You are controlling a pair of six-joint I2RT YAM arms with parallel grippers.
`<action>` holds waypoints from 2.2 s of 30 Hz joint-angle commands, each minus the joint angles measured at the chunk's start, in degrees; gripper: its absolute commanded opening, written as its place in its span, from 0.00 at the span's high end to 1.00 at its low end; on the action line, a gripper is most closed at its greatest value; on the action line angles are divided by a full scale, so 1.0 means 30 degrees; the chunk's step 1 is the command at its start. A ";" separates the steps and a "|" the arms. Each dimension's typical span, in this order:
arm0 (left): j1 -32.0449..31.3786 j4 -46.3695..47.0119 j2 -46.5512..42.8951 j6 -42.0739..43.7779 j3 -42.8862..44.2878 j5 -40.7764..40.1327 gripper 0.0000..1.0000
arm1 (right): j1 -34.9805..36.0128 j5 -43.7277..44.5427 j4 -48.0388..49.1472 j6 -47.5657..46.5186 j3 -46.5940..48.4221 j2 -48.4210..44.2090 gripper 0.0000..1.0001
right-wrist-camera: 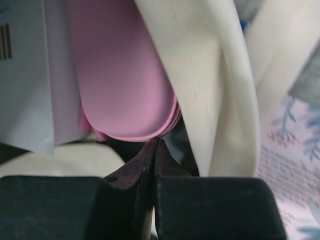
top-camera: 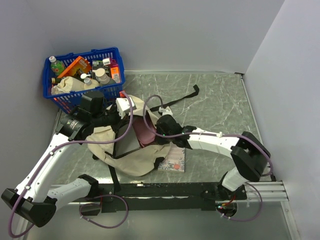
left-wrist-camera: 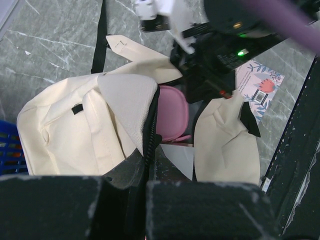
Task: Pack the student bag
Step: Place the stationery in the student bag.
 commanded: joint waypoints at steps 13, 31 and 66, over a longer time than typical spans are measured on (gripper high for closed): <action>-0.0065 0.1394 -0.1262 0.0564 -0.0831 -0.0925 0.99 | -0.0791 0.0590 0.0022 0.0131 0.1222 -0.2576 0.37; -0.0065 0.1278 -0.1731 0.0476 -0.2358 -0.0430 0.99 | -0.6063 -0.3537 -0.1624 0.4882 -1.0092 -0.9864 0.09; 0.0872 1.1769 0.5638 0.0708 -1.3552 -1.0923 0.99 | -0.6563 -0.7582 0.4060 0.6141 -1.0240 -0.6903 0.13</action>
